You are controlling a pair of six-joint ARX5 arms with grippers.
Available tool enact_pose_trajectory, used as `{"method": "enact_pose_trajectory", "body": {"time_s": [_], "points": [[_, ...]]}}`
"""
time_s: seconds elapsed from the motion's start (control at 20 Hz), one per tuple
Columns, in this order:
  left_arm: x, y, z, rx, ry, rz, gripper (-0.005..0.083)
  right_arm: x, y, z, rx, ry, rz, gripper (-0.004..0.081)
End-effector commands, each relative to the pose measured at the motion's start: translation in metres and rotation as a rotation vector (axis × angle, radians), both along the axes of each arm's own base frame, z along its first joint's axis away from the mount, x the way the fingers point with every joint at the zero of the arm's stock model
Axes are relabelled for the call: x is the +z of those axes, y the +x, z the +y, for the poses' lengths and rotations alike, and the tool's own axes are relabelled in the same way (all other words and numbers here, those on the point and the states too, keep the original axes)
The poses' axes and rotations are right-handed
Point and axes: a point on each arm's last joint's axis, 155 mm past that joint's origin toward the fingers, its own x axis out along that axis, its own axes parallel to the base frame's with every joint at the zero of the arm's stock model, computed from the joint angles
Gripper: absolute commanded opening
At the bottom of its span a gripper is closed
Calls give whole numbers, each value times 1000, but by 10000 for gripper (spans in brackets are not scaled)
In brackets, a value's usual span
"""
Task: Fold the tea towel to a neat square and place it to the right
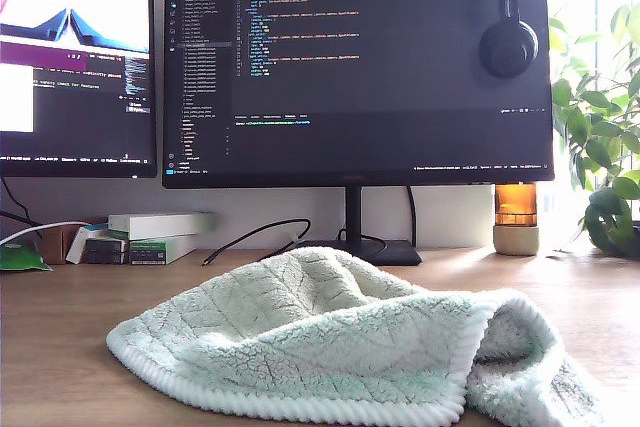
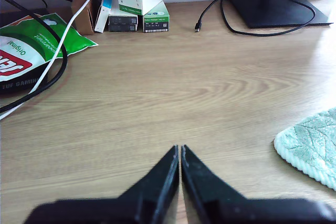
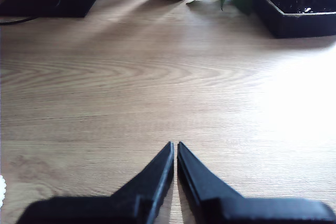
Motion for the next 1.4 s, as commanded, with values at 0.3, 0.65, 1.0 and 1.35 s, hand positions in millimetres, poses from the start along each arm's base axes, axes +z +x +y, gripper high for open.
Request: {"method": "enact_pose_trajectory", "body": {"time_s": [0.3,0.65,1.0,1.35], "points": [[12,6,-4,-7,-40,-59,-23,38,13,22,113,34,-161,-11],[51,4,-37,-163,-187,-179,-23,57,16,28,86,228,-222,-11],[75,-21,-90,-466,-240,-243,-23,77,15,61,236,362,-258,-11],[60,-52,-156,-798,-180,-150,-23,48,9,110,421,408,-1,-11]]}}
